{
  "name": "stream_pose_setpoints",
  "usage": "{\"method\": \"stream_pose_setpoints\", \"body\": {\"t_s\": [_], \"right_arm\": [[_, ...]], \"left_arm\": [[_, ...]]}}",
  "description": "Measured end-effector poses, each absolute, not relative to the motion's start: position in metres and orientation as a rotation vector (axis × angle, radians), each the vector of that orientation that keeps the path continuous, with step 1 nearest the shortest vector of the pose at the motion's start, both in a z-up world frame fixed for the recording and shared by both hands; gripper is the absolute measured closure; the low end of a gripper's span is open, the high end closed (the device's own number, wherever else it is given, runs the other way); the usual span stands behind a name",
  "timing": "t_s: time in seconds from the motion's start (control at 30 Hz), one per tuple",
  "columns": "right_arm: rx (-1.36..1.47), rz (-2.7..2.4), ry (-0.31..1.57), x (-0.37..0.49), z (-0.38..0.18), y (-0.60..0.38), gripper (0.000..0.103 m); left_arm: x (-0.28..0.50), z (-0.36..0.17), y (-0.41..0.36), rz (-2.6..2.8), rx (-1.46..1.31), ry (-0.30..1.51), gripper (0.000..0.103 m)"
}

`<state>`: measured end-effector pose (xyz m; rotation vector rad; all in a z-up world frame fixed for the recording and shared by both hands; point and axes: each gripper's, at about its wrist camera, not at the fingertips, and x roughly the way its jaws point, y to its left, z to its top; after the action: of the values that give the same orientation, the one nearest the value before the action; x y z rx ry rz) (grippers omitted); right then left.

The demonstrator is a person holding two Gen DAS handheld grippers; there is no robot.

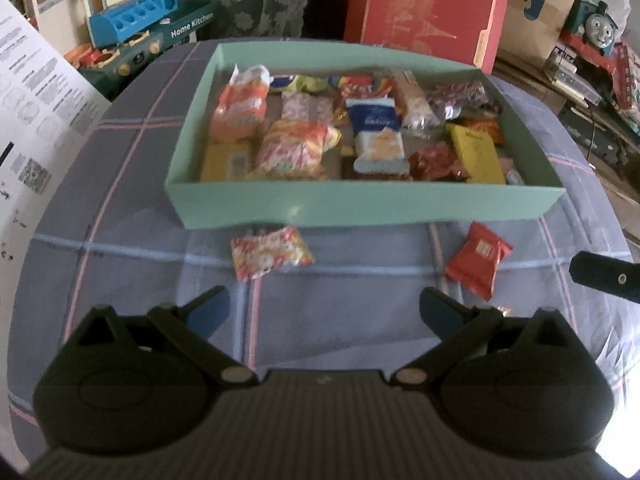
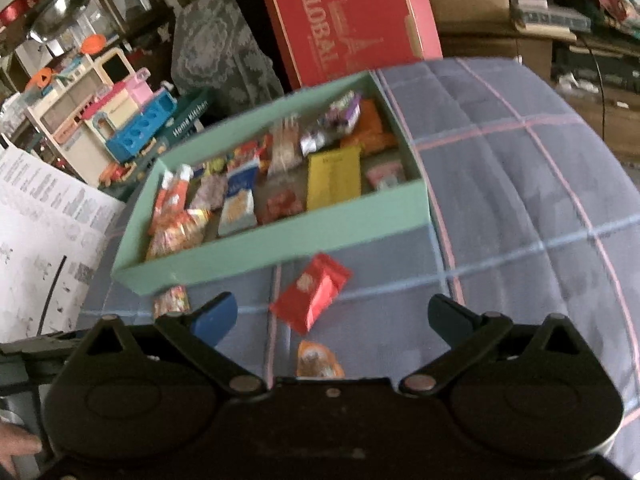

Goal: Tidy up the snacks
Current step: 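Grasp the red candy packet with the right tool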

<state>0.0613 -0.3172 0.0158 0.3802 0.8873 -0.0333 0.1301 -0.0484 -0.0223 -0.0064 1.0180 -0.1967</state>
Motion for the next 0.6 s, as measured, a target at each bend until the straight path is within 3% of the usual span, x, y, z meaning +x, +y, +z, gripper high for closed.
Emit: {"method": "stream_pose_setpoints", "body": {"t_s": [0.4, 0.6], "right_arm": [[0.407, -0.067, 0.958, 0.065, -0.007, -0.317, 0.0], [0.405, -0.078, 0.968, 0.072, -0.019, -0.31, 0.012]], "left_arm": [[0.132, -0.047, -0.008, -0.109, -0.091, 1.04, 0.0], [0.139, -0.057, 0.01, -0.059, -0.138, 1.043, 0.0]]}}
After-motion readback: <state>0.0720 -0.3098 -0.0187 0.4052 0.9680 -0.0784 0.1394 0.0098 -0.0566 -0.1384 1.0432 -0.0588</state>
